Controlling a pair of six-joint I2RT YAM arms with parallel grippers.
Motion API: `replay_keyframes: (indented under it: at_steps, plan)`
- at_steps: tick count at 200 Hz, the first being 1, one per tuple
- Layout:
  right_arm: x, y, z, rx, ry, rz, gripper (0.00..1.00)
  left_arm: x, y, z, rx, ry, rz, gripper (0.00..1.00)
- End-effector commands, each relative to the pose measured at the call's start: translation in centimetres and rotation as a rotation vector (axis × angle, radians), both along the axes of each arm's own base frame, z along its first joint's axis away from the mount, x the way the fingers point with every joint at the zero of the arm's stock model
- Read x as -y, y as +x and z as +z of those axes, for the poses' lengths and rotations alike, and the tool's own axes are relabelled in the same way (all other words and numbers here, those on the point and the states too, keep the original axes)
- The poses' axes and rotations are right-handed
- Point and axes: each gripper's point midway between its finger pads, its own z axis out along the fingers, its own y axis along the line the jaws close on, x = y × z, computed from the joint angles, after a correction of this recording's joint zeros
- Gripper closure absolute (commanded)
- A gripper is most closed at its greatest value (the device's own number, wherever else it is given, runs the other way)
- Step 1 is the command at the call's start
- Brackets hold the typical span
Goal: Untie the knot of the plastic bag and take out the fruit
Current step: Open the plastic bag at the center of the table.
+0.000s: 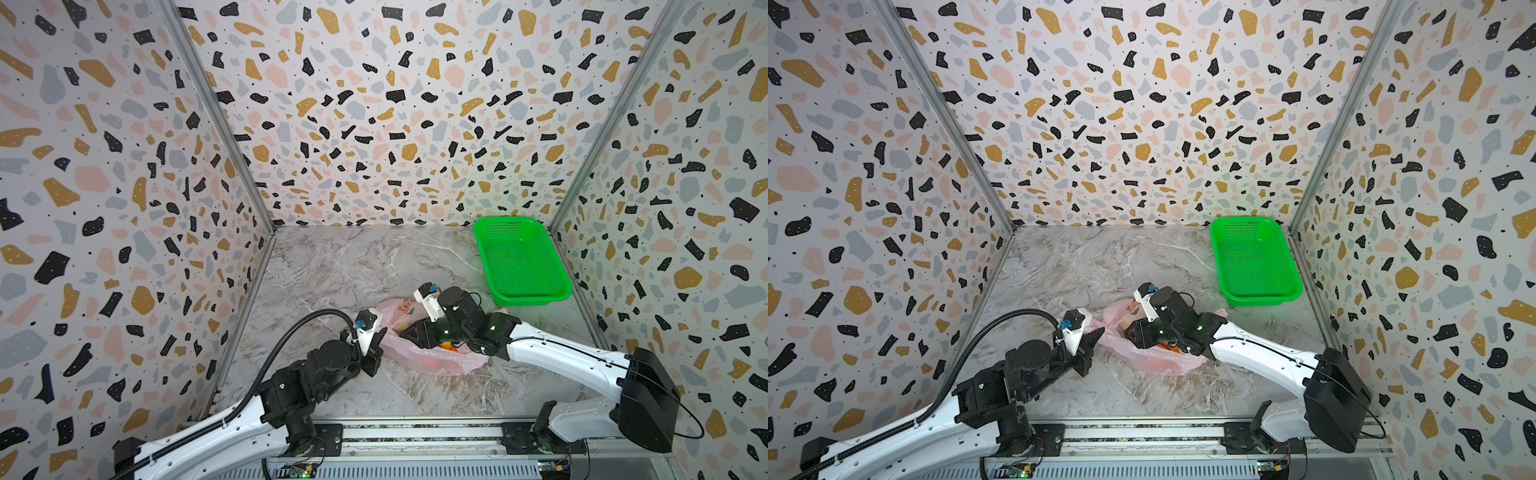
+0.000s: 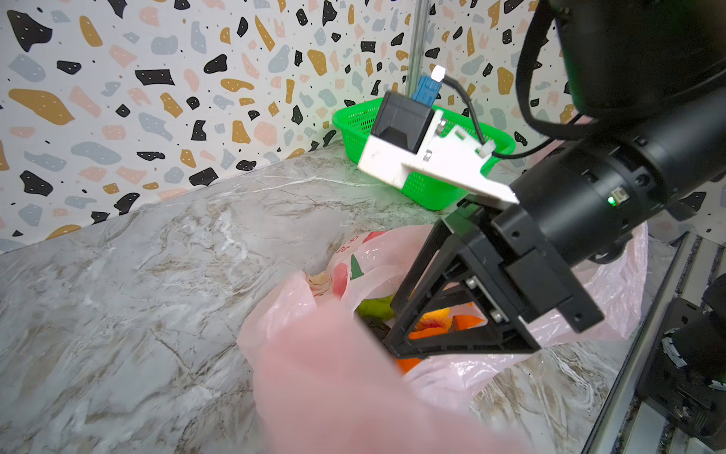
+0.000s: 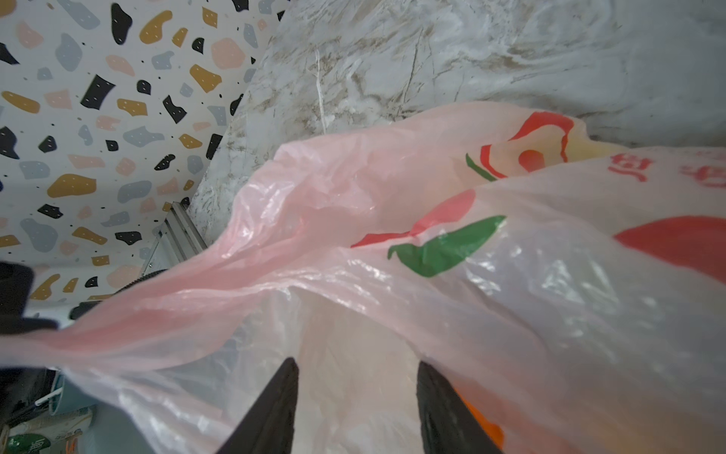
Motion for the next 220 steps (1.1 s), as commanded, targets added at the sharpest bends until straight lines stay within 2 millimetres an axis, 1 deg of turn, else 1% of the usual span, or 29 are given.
replay_keyframes:
  at_steps: [1, 9, 31, 65, 96, 107, 120, 129, 140, 149, 159, 183, 188, 201, 220]
  plan:
    - [-1.1, 0.8, -0.7, 0.037, -0.025, -0.025, 0.48, 0.3, -0.2, 0.8, 0.012, -0.054, -0.008, 1.00]
    - [-1.4, 1.5, -1.1, 0.044, -0.040, -0.049, 0.47, 0.3, -0.2, 0.5, 0.008, -0.053, -0.009, 1.00]
    - [-1.8, 3.7, -0.1, 0.130, -0.001, -0.143, 0.47, 0.3, -0.2, -0.1, -0.010, -0.038, -0.009, 1.00]
    - [-1.1, 7.0, 0.2, 0.201, 0.044, -0.248, 0.41, 0.7, 0.0, -1.2, -0.037, 0.001, -0.009, 1.00]
    - [-0.9, 8.2, 1.3, 0.235, 0.092, -0.291, 0.38, 0.8, 0.1, -1.3, -0.043, 0.015, -0.003, 1.00]
    - [-0.8, 8.5, 1.3, 0.233, 0.099, -0.302, 0.37, 0.7, 0.1, -1.3, -0.043, 0.011, -0.002, 1.00]
    - [-0.7, 8.7, 1.2, 0.229, 0.105, -0.304, 0.36, 0.7, 0.0, -1.3, -0.043, 0.003, -0.003, 0.94]
    - [-0.7, 8.9, 1.0, 0.222, 0.104, -0.305, 0.36, 0.7, 0.0, -1.4, -0.044, 0.006, -0.005, 0.81]
    - [-0.7, 8.9, 0.8, 0.223, 0.106, -0.305, 0.36, 0.8, 0.1, -1.4, -0.043, 0.010, -0.005, 0.73]
    - [-0.7, 8.8, 0.8, 0.221, 0.107, -0.303, 0.36, 0.8, 0.1, -1.4, -0.043, 0.018, -0.008, 0.63]
    - [-0.8, 8.8, 0.7, 0.217, 0.107, -0.302, 0.36, 0.9, 0.1, -1.4, -0.045, 0.024, -0.007, 0.60]
    - [-0.8, 8.8, 1.0, 0.220, 0.114, -0.298, 0.35, 1.1, 0.5, -1.4, -0.056, 0.021, 0.011, 0.45]
    - [-0.9, 8.7, 1.0, 0.220, 0.116, -0.295, 0.35, 1.1, 0.6, -1.3, -0.058, 0.013, 0.019, 0.43]
    - [-1.1, 8.4, 1.0, 0.219, 0.116, -0.288, 0.35, 1.1, 1.0, -0.8, -0.058, -0.018, 0.050, 0.42]
    - [-1.5, 7.8, 0.7, 0.211, 0.114, -0.271, 0.35, 0.4, 2.0, -0.5, -0.064, -0.047, 0.132, 0.43]
